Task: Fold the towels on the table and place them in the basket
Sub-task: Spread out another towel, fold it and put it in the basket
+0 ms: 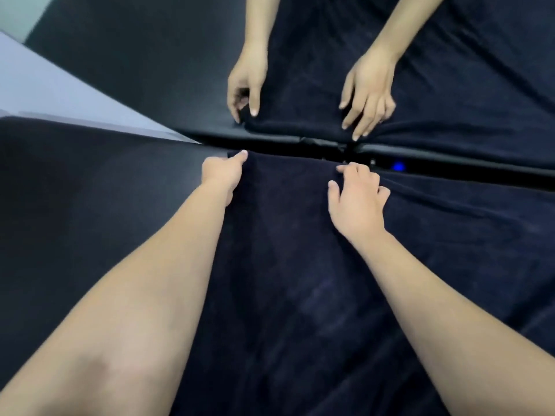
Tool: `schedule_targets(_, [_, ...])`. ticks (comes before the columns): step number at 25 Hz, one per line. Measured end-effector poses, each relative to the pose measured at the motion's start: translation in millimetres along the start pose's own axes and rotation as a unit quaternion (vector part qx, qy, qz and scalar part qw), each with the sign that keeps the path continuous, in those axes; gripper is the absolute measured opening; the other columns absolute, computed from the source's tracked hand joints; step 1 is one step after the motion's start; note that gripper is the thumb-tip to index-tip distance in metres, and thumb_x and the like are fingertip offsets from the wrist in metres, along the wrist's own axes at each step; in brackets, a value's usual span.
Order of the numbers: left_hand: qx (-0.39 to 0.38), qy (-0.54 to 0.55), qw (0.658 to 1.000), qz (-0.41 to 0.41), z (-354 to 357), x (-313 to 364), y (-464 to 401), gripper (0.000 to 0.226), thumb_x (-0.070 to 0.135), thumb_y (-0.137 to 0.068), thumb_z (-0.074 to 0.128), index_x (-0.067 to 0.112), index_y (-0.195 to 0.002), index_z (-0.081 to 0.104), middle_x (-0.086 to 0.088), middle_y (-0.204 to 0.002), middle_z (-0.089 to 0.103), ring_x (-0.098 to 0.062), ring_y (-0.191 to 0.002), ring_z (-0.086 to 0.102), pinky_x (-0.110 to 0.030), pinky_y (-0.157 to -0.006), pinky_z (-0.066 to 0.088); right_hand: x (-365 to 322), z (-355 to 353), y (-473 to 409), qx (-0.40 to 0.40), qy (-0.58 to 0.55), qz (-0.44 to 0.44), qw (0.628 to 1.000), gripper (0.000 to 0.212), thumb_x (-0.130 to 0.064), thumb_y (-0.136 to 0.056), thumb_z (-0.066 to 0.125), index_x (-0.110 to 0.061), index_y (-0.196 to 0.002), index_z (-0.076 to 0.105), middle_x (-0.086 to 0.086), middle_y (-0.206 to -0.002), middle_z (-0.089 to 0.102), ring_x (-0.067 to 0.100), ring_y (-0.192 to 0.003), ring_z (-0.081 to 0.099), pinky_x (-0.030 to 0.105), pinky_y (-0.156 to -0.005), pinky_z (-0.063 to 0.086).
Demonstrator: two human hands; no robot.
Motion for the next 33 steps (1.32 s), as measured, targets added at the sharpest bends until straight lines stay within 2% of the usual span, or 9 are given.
schedule_targets(2, [-0.034,-0.017,0.999,0.023,15,13,-8,0.054,0.043,-0.093,0.069,0.008,-0.133,0.057,-0.003,-0.125,0.061,-0.022,-0.115,0.055,-0.028,-0.09,0.038,-2,3,5,-0.003,0.009,-0.014,1.0,0.036,-0.036,-0.103,0.048,-0.021,-0.136,0.053,0.002,-0.145,0.046,0.028,-0.13,0.041,0.049,-0.104,0.029])
schedule_targets(5, [0.046,-0.05,0.991,0.113,-7,29,-26,0.016,0.032,-0.096,0.064,0.016,-0.097,0.066,-0.004,-0.095,0.064,-0.019,-0.091,0.059,-0.028,-0.08,0.046,5,-5,9,0.033,-0.014,-0.015,0.999,0.032,-0.035,-0.102,0.05,-0.02,-0.131,0.056,0.002,-0.143,0.048,0.026,-0.128,0.042,0.048,-0.103,0.03])
schedule_targets(10, [0.22,-0.126,0.962,0.105,-66,24,-36,0.019,0.037,-0.094,0.056,0.025,-0.109,0.062,-0.004,-0.129,0.061,-0.028,-0.127,0.051,-0.045,-0.11,0.037,85,-35,4,0.104,-0.035,0.067,0.992,0.028,-0.02,-0.104,0.045,-0.02,-0.127,0.061,-0.001,-0.139,0.055,0.026,-0.126,0.046,0.045,-0.099,0.031])
schedule_targets(12, [0.264,-0.222,0.92,0.185,-47,44,3,0.027,0.033,-0.092,0.055,0.026,-0.119,0.054,-0.004,-0.135,0.052,-0.03,-0.131,0.042,-0.051,-0.106,0.029,103,-40,0,0.104,-0.041,0.087,0.99,0.03,-0.016,-0.104,0.042,-0.021,-0.125,0.063,-0.004,-0.137,0.058,0.023,-0.123,0.048,0.04,-0.094,0.028])
schedule_targets(15, [0.147,-0.29,0.809,0.489,55,70,88,0.032,0.03,-0.089,0.053,0.024,-0.12,0.059,-0.001,-0.13,0.057,-0.028,-0.125,0.048,-0.046,-0.097,0.031,109,-51,-14,0.1,-0.015,0.096,0.99,0.031,-0.016,-0.104,0.043,-0.023,-0.127,0.063,-0.003,-0.133,0.061,0.022,-0.123,0.048,0.041,-0.095,0.026])
schedule_targets(17, [0.042,-0.32,0.764,0.558,120,62,119,0.035,0.031,-0.094,0.053,0.023,-0.127,0.061,0.003,-0.136,0.058,-0.021,-0.134,0.047,-0.046,-0.103,0.03,119,-58,-24,0.076,0.009,0.101,0.992,0.034,-0.015,-0.102,0.045,-0.023,-0.131,0.061,0.001,-0.131,0.061,0.024,-0.128,0.045,0.045,-0.102,0.025])
schedule_targets(22, [-0.019,-0.398,0.758,0.516,173,37,123,0.046,0.042,-0.099,0.054,0.023,-0.141,0.051,0.005,-0.144,0.052,-0.018,-0.142,0.038,-0.049,-0.113,0.025,164,-73,-29,0.046,0.189,0.1,0.976,0.027,-0.033,-0.105,0.045,-0.02,-0.121,0.063,0.009,-0.121,0.057,0.033,-0.114,0.044,0.051,-0.101,0.027])
schedule_targets(29, [0.044,-0.378,0.755,0.535,159,38,147,0.046,0.034,-0.097,0.055,0.019,-0.14,0.052,-0.002,-0.146,0.05,-0.025,-0.139,0.043,-0.047,-0.109,0.031,224,-113,14,0.223,0.01,0.228,0.948,0.028,-0.029,-0.099,0.053,-0.021,-0.126,0.058,0.006,-0.135,0.049,0.032,-0.124,0.043,0.049,-0.103,0.028])
schedule_targets(33, [-0.036,-0.455,0.733,0.504,191,15,156,0.054,0.045,-0.103,0.038,0.021,-0.151,0.043,0.004,-0.16,0.039,-0.021,-0.153,0.022,-0.045,-0.124,0.015,251,-85,30,0.1,-0.008,0.182,0.978,0.05,-0.046,-0.106,0.035,-0.025,-0.152,0.04,-0.002,-0.163,0.032,0.021,-0.152,0.021,0.051,-0.117,0.017])
Point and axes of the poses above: each hand's wrist, its own y-axis away from the middle knuckle, its own z-axis out of the palm, x = y × z, the point moved 10 cm from there along -y, towards the middle knuckle
